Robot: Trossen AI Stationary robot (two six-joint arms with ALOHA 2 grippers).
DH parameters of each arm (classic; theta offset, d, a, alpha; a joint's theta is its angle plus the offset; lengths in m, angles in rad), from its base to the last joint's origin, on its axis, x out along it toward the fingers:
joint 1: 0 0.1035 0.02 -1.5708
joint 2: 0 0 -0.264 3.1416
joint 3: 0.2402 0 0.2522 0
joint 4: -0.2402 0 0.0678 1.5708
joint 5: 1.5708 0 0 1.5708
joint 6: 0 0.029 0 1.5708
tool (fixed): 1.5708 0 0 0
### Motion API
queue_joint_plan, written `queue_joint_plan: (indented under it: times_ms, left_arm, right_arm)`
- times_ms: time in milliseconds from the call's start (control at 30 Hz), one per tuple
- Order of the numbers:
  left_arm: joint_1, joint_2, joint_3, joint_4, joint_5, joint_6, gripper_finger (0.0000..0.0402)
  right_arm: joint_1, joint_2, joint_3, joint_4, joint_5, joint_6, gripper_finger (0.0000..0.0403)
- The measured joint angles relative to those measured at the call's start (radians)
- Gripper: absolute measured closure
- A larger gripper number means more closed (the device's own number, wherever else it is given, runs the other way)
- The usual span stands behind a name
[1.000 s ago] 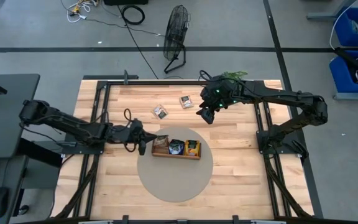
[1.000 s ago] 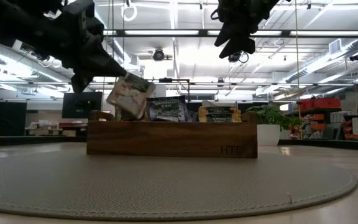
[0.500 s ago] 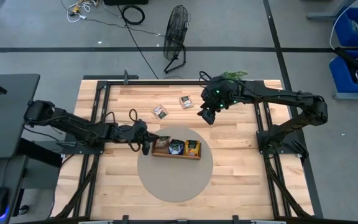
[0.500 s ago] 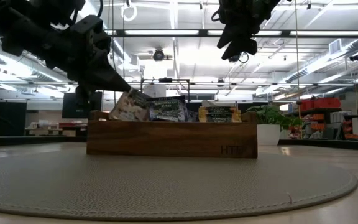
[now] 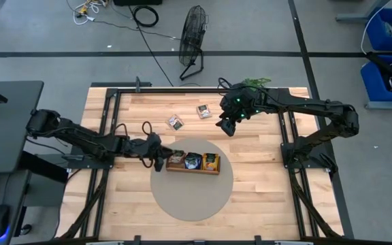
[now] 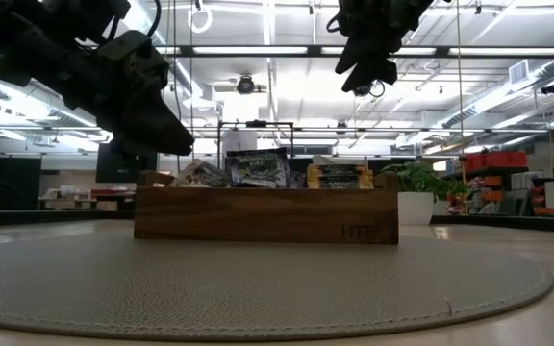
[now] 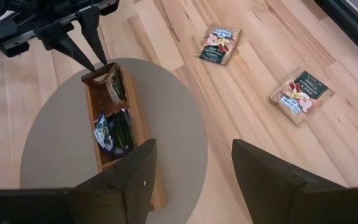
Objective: Pick & Place Tea
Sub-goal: Put the brown tea bag into the left section of the wooden organizer
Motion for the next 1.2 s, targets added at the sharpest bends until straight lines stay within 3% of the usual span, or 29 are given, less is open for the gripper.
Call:
queue_joint_plan:
  times_ms: [333,767,1033,1200]
  left_arm:
    - [0.044,-0.102,0.001,0.024,-0.004,-0.021,0.0234]
    - [0.188,-0.252,0.000,0.022,0.028,-0.051,0.0247]
    - [0.215,-0.304,0.000,0.022,0.060,-0.067,0.0248]
    - [0.215,-0.310,0.000,0.024,0.060,-0.075,0.0248]
  right_arm:
    - [0.000,0.000,0.000,0.004,0.001,0.000,0.0185]
    - [-0.014,0.033,0.002,0.125,0.003,0.050,0.0185]
    - [-0.056,0.130,0.002,0.218,-0.066,0.153,0.0185]
    - [-0.119,0.191,0.002,0.242,-0.086,0.121,0.0185]
